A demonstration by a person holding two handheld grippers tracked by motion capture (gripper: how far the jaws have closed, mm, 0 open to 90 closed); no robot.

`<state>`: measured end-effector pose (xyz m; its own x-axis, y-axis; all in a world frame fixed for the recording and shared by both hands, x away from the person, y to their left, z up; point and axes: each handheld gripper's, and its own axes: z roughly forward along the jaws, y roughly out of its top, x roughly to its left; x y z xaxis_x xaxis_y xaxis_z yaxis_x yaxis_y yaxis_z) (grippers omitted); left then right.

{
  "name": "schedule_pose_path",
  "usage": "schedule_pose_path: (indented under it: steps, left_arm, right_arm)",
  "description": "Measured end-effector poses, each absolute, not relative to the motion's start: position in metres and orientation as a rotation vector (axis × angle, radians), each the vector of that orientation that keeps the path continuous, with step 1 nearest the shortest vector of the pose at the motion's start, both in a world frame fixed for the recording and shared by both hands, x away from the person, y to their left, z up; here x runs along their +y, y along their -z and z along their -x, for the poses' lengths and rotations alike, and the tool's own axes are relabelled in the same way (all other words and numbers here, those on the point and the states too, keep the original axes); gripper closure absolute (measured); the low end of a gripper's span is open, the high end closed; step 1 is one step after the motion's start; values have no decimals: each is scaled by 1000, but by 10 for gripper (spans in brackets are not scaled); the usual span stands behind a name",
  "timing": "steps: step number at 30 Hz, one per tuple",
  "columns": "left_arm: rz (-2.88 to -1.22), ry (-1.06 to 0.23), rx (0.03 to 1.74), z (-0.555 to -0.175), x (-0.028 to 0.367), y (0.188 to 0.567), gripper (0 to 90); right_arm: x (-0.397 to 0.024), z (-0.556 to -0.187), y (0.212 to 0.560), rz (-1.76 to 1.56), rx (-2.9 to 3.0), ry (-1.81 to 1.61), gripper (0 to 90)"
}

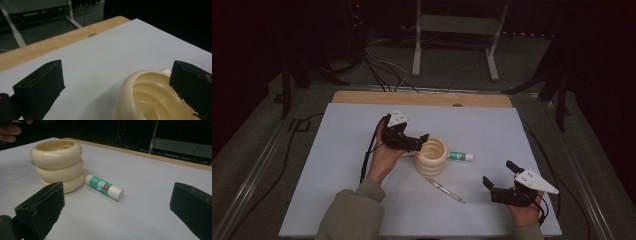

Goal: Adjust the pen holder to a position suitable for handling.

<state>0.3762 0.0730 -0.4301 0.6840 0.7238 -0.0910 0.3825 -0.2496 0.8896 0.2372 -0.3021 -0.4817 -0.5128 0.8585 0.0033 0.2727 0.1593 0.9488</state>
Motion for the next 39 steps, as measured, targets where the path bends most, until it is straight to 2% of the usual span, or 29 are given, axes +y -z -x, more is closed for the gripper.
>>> schedule_pose_path:
  steps: [7, 18, 39]
  left_arm:
    - [-1870, -439, 825, -374, 80, 430, 3]
    - [-1867, -465, 865, -372, 94, 425, 4]
    - [-1958, -532, 868, -369, 121, 425, 4]
  right_arm:
    - [-302, -238, 482, -1075, 1883, -1360, 2]
    - [-303, -238, 482, -1076, 1878, -1363, 2]
    - [-302, -238, 483, -1076, 1883, -1359, 2]
